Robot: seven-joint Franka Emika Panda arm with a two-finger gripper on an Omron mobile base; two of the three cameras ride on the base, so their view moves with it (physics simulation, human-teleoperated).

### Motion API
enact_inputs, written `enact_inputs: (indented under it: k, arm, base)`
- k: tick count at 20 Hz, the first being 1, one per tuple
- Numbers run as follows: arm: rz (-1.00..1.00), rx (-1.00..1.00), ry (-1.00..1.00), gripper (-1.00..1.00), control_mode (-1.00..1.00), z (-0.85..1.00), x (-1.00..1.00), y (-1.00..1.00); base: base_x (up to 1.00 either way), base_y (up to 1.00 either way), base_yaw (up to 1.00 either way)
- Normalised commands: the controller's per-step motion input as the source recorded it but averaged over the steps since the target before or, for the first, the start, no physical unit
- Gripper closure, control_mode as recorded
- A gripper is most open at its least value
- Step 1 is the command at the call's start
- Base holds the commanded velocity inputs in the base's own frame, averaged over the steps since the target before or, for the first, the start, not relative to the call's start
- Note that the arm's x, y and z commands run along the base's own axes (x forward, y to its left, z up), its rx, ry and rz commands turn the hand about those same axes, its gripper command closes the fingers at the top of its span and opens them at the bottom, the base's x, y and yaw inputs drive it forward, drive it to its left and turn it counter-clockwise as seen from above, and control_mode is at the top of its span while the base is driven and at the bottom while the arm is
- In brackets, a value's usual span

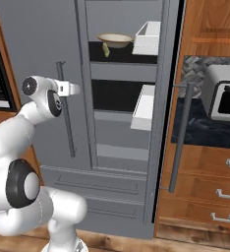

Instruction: Retrieve the butter from the fridge and place it on a plate on the dining table. Then retrieve the butter knife by the fridge and place it near the plate.

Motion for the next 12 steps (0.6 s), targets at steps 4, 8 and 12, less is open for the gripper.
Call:
enact_inputs:
  k: [4,8,12]
  arm:
    - [-0.06,0.00,0.00,1.00,-1.00,0.08,-0.81,0.24]
    - [-0.12,0.00,-0.02,1.00,-1.00,0.07,-0.97,0.28]
    - [-0.24,-0.04,0.00,1.00,-1.00,0.00,-0.76,0.66]
  base:
    - [0.00,0.00,0.00]
    - [0.00,0.00,0.00]
    - [0.00,0.00,0.00]
